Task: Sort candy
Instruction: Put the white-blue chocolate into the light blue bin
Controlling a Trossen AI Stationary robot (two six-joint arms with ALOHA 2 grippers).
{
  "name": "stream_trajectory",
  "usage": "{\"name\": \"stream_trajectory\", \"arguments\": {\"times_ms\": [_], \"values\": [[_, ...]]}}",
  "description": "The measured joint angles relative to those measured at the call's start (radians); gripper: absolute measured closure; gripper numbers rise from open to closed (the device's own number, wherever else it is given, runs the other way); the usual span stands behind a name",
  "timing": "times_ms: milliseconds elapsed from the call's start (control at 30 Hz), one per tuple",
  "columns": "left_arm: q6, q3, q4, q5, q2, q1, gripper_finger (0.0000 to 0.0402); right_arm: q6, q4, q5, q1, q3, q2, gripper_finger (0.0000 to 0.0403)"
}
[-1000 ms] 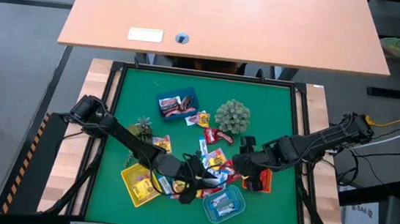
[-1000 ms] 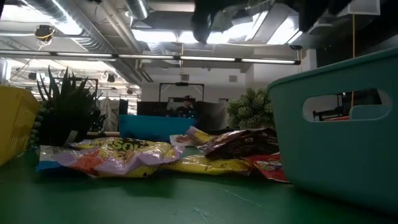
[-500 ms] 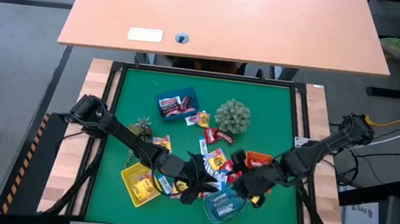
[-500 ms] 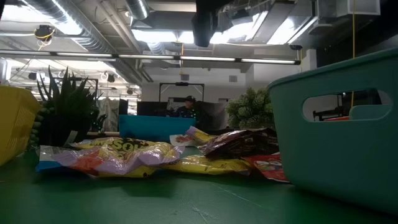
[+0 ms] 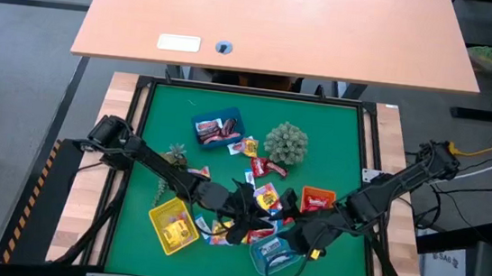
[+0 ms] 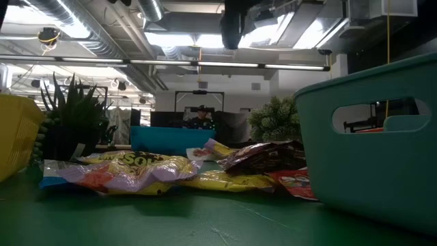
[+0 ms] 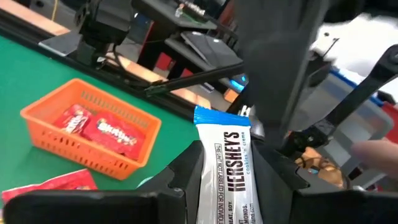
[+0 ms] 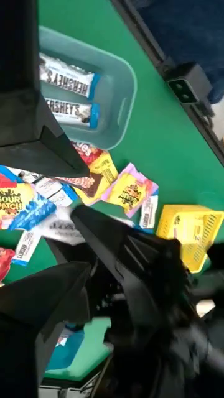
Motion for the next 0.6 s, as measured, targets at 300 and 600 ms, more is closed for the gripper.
{"name": "stream_trajectory", "arguments": {"times_ms": [300, 600], "values": [[-0.002, 0.000, 0.096, 0.022, -0.001, 0.000, 0.0296, -0.012, 0.006, 0.024, 0.000, 0.000, 0.011, 0.0171], [-0.001, 0.000, 0.110, 0.024, -0.001, 0.000, 0.0296, -0.043, 0.007, 0.035, 0.000, 0.000, 0.011, 0.0171]]}}
